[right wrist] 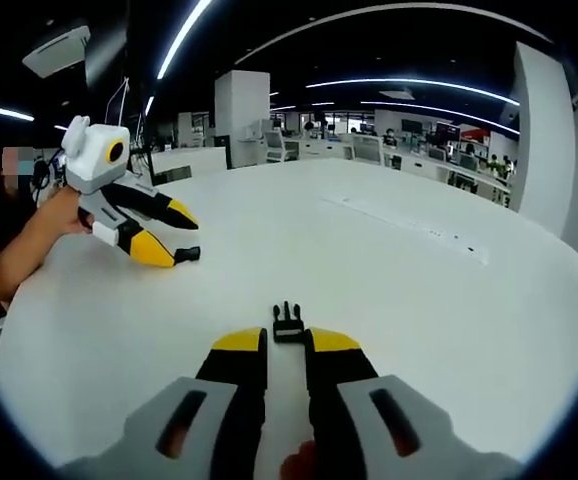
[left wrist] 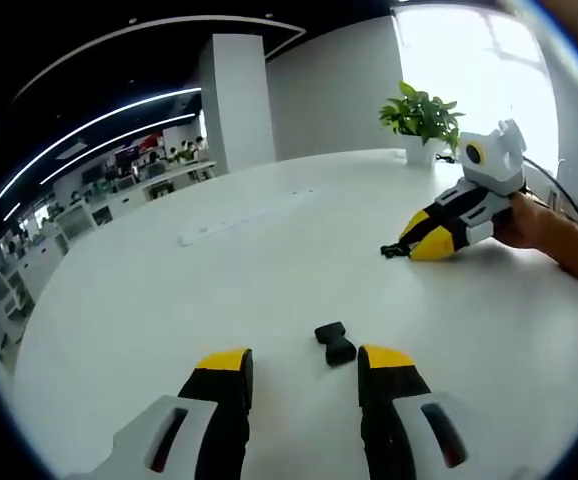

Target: Snap the two parts of the plastic buckle together until the buckle closes and remains connected.

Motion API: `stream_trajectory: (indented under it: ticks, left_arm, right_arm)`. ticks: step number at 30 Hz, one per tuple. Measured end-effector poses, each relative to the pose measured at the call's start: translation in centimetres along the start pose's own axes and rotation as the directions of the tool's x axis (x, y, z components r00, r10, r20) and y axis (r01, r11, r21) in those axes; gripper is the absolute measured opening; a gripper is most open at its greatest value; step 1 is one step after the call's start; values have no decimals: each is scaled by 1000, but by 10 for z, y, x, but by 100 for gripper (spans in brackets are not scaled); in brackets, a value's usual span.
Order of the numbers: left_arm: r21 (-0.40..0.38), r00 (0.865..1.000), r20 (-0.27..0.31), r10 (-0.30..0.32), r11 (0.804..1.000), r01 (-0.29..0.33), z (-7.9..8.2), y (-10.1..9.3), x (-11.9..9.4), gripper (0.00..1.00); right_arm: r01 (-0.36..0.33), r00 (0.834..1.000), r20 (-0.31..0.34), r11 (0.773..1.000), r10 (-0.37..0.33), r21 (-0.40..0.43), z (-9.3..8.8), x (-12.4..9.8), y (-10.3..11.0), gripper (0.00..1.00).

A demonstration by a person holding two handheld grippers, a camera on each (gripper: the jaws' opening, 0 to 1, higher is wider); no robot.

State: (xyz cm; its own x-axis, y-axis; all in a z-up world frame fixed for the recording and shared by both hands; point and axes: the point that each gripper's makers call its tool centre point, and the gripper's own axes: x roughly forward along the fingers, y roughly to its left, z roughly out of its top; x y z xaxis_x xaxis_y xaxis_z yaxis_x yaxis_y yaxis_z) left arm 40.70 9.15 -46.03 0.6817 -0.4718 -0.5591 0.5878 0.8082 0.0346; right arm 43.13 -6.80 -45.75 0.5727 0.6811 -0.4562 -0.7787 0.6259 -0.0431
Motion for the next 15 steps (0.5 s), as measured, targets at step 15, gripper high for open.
stream_trajectory:
  ticks: [15]
  left_arm:
    - [-27,1000,-14,-11,1000,11,-1,-4,0,36]
  right_arm:
    - [12,1000,3,1000,-12,0,0,0,-1,12]
